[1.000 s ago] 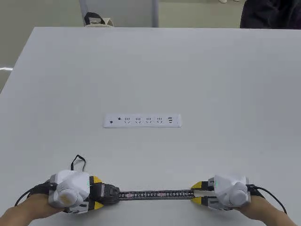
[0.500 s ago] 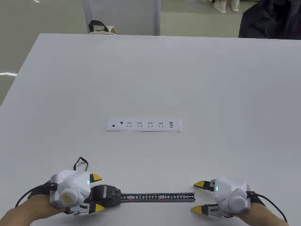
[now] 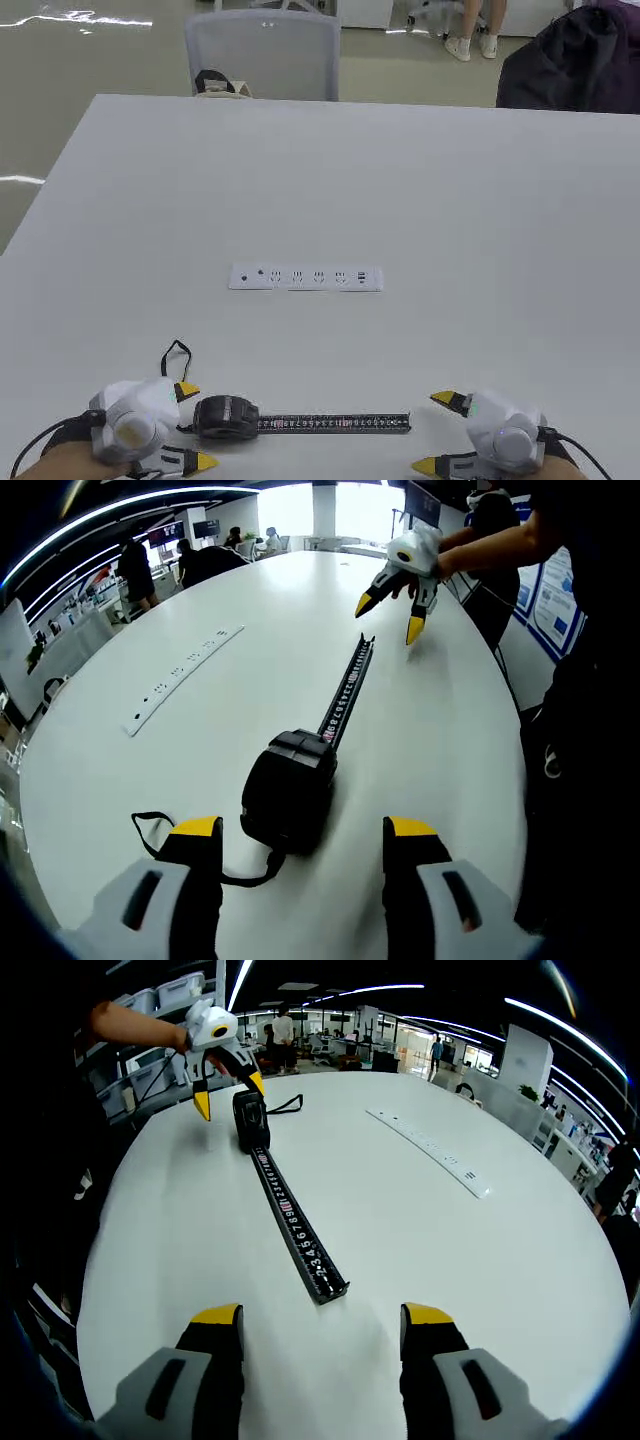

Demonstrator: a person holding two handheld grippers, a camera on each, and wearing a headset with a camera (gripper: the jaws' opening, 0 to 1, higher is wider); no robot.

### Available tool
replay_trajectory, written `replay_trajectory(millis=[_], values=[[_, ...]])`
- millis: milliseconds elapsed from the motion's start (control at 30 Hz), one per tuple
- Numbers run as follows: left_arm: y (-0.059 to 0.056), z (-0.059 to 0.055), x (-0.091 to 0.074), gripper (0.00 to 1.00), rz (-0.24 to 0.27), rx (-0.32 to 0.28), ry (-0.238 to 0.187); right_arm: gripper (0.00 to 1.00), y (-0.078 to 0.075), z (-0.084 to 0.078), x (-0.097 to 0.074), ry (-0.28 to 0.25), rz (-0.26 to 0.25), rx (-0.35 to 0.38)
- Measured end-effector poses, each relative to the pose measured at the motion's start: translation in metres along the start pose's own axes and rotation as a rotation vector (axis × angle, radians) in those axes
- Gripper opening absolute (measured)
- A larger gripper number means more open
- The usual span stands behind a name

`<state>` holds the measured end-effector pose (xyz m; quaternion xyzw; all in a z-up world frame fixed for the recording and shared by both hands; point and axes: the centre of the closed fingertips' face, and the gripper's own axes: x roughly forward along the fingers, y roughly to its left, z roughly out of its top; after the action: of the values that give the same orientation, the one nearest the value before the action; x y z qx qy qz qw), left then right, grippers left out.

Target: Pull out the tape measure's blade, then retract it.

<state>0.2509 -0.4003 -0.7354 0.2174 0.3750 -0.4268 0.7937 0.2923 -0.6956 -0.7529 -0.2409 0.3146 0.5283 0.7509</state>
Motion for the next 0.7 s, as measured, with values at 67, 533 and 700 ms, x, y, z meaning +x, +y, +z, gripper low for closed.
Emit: replay_trajectory(millis=[67,533,700], values=[[-0.002,-0.002,-0.004,0.65,0.019,-0.027,-0.005,0.67,0.0,0.003,-0.004,-0.012,-0.032,0.024],[-0.018,0.002,-0.025,0.79,0.129,-0.138,-0.071,0.82,0.021,0.012,-0.026,-0.053,-0.163,0.159],[-0.026,-0.002,-0.03,0.82,0.158,-0.162,-0.079,0.84,0.034,0.015,-0.03,-0.073,-0.189,0.191]])
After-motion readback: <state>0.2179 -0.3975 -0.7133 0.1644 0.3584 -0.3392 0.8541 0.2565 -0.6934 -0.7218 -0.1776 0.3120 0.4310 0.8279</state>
